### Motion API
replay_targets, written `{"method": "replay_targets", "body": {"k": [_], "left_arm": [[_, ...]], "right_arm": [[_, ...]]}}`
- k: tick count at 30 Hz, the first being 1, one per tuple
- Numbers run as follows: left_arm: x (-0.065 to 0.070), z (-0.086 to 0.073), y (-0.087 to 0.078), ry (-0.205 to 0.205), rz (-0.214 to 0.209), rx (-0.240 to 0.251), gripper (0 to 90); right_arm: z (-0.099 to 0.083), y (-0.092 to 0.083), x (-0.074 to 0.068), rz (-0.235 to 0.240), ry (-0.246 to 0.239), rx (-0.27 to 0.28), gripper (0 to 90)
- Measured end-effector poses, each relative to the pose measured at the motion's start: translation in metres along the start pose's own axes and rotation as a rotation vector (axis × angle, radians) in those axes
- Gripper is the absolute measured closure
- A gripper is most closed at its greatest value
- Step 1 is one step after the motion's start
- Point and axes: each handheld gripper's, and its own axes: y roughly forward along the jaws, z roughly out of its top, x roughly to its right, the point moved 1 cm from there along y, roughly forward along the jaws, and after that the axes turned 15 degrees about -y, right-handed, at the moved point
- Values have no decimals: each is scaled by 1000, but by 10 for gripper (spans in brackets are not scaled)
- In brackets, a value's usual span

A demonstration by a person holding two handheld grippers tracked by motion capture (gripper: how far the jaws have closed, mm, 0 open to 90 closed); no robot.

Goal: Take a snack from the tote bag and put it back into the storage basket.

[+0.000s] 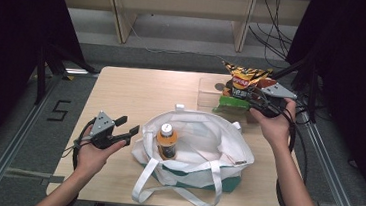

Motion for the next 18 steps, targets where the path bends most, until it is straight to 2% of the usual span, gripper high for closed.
{"method": "replay_targets", "body": {"k": [1, 2, 3, 6, 7, 8, 10, 11, 15, 17, 18], "left_arm": [[1, 0, 0, -6, -1, 3, 399], [1, 1, -1, -2, -4, 7, 399], [1, 2, -1, 7, -4, 7, 399], [3, 4, -3, -7, -12, 16, 399], [2, 4, -2, 4, -23, 25, 398], [4, 5, -3, -9, -19, 20, 398], [6, 6, -3, -6, -28, 24, 397], [7, 7, -2, -3, -38, 31, 397], [10, 9, -2, 14, -54, 36, 396], [9, 9, -2, 14, -64, 43, 396], [10, 9, -4, 2, -52, 38, 396]], "right_arm": [[0, -2, 1, 17, -10, -10, 539], [-1, -2, -1, 10, -3, 3, 538], [-1, -5, -2, 20, 0, -10, 535], [-2, -11, -4, 13, 3, 3, 529], [-2, -14, -5, 16, 13, 1, 526], [-2, -16, -6, 9, 19, 7, 521], [-2, -22, -5, 28, 31, 14, 512], [-1, -26, -8, 26, 58, 13, 507], [-1, -38, -10, 29, 65, 26, 500], [-1, -42, -12, 26, 70, 43, 498], [0, -45, -13, 33, 75, 39, 497]]}}
